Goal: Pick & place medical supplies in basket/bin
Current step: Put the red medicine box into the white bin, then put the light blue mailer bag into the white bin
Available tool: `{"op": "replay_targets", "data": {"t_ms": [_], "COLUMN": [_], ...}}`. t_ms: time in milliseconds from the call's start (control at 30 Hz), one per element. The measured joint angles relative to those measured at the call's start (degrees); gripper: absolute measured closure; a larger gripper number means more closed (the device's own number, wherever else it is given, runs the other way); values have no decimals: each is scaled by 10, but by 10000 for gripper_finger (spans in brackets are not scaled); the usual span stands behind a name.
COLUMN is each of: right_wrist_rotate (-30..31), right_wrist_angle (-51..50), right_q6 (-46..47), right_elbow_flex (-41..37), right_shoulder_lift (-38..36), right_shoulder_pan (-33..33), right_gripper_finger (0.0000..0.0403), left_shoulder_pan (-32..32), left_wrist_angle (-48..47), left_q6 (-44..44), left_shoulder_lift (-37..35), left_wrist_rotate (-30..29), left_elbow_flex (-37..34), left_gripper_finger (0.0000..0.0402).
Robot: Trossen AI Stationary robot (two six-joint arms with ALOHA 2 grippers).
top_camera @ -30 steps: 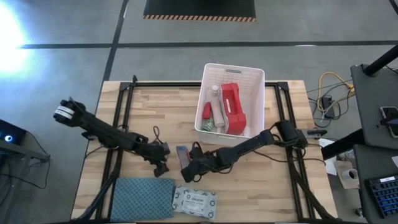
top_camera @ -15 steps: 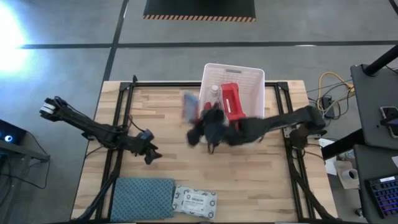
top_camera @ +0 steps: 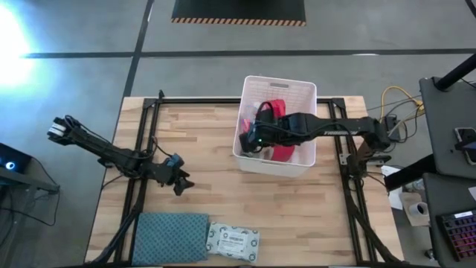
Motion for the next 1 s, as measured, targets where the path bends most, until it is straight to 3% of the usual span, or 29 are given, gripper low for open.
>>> {"op": "replay_targets", "data": {"t_ms": [200,400,533,667,867,1000], "right_wrist_rotate": [32,27,-50,-125,-210,-217], "right_wrist_angle": [0,-9,-37,-33,65,161], "right_q6": [16,1,23,105,275,355], "right_elbow_flex": [5,45,37,1,-53,-98], "right_shoulder_lift": [-4,-7,-7,-3,-2,2], "right_shoulder_pan": [5,45,100,176,279,314], "right_gripper_finger": [160,110,104,111,126,135], "left_shoulder_pan": [0,0,0,0,0,0], "left_wrist_angle": [9,58,113,150,193,242], "left_q6": [5,33,83,109,117,117], "left_shoulder_lift": [1,2,4,13,42,78], "left_wrist_rotate": [0,0,22,39,107,178], "left_elbow_flex": [0,0,0,0,-1,1], "left_gripper_finger": [121,121,121,121,121,121]}}
